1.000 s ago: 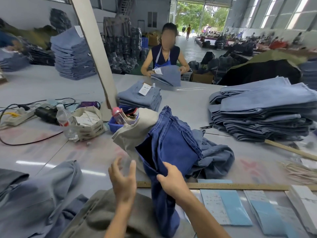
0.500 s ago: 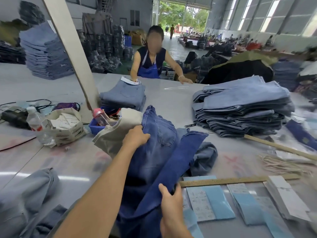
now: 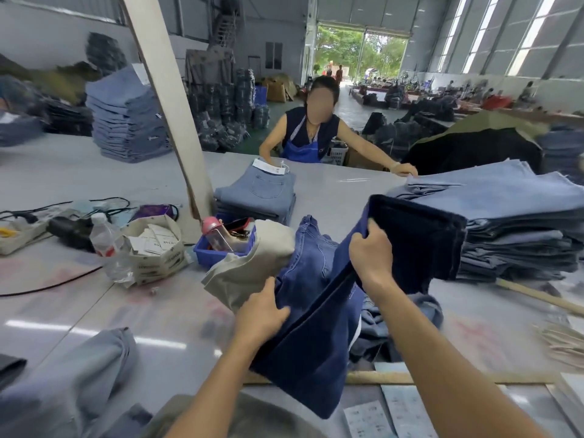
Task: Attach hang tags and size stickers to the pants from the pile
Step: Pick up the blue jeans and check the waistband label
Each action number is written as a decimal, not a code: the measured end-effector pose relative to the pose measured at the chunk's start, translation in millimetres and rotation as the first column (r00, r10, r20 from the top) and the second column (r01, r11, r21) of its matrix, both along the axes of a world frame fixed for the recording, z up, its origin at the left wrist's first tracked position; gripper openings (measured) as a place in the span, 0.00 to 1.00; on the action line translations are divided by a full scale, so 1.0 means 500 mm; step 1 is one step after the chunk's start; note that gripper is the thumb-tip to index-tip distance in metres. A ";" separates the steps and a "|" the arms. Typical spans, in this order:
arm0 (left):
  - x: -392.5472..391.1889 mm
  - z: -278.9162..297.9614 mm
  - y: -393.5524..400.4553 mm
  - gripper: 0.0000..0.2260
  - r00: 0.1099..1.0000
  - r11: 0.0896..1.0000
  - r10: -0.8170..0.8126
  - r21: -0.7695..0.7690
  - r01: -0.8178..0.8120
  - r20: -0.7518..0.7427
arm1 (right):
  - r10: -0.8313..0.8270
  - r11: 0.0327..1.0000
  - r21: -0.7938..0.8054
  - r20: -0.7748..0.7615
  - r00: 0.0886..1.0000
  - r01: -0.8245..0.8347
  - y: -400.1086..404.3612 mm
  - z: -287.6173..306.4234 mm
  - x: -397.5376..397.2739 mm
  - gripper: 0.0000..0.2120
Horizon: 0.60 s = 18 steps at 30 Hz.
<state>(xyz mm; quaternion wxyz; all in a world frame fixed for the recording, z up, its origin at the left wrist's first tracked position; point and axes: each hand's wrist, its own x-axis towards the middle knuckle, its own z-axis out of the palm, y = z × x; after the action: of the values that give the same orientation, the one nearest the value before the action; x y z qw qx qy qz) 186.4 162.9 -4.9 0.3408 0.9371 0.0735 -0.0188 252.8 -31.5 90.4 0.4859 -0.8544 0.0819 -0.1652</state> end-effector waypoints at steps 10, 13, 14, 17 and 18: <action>-0.040 -0.024 0.005 0.13 0.997 0.913 0.048 -0.407 -0.021 0.056 | 0.187 0.888 -0.301 -0.450 0.873 -0.346 0.104 -0.036 0.180 0.15; -0.057 -0.027 0.000 0.18 0.965 0.971 0.122 -0.231 -0.067 0.232 | 0.099 0.884 -0.408 -0.318 0.943 -0.230 0.077 -0.020 0.188 0.11; -0.065 -0.025 -0.010 0.19 0.897 0.981 0.165 -0.166 -0.105 0.411 | 0.069 0.882 -0.432 -0.280 0.958 -0.190 0.067 -0.010 0.190 0.09; -0.080 -0.016 -0.069 0.27 0.766 0.997 0.076 -0.060 -0.050 0.638 | 0.020 0.879 -0.459 -0.238 0.971 -0.130 0.040 0.012 0.201 0.11; -0.075 -0.011 -0.086 0.34 0.859 0.996 0.041 -0.085 0.003 0.510 | 0.016 0.894 -0.431 -0.235 0.972 -0.119 0.036 0.018 0.199 0.11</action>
<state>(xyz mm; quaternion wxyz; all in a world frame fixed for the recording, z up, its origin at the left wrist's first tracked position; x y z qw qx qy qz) 148.9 119.9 -10.6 0.3867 0.8927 -0.0110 0.2310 352.4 -13.7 99.3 0.2719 -0.9578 0.0667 -0.0643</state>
